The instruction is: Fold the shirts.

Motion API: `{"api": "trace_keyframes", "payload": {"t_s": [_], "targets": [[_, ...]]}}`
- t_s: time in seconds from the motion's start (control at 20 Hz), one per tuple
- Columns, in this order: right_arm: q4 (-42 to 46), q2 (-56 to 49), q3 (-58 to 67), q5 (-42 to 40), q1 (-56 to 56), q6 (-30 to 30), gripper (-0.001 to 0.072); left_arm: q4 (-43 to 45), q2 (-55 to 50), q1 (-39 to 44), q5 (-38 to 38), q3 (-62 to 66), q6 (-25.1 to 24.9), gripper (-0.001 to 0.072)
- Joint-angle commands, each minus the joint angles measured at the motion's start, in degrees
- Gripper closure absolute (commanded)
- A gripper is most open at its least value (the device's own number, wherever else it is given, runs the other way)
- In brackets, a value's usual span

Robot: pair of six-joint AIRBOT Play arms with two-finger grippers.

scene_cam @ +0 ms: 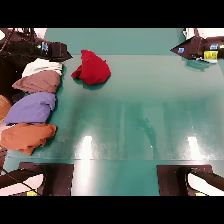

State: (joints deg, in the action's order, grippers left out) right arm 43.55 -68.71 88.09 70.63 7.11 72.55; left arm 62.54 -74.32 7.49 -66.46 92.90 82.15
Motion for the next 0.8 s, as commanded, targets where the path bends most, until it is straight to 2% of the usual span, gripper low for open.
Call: {"api": "trace_keyframes", "payload": {"t_s": [0.0,0.5,0.65,0.7,0.75], "targets": [[-0.02,0.00,0.07,0.00,0.04,0.02,0.0697,0.00,-0.02,0.02,0.02,0.00,-0.02,0.0682],[-0.02,0.00,0.07,0.00,0.04,0.02,0.0697,-0.04,-0.02,0.02,0.07,0.00,0.13,0.0682],[-0.07,-0.02,0.07,-0.42,0.04,0.02,0.0697,-2.10,-0.17,0.04,5.97,0.00,-0.24,0.0681],[-0.09,0.00,0.07,-0.63,0.04,0.02,0.0697,-1.66,-0.59,0.02,8.94,0.00,-1.75,0.0534],[-0.07,-0.02,0.07,-0.57,0.04,0.02,0.0697,0.09,-1.36,0.02,11.80,-0.02,-2.10,0.0201]]}}
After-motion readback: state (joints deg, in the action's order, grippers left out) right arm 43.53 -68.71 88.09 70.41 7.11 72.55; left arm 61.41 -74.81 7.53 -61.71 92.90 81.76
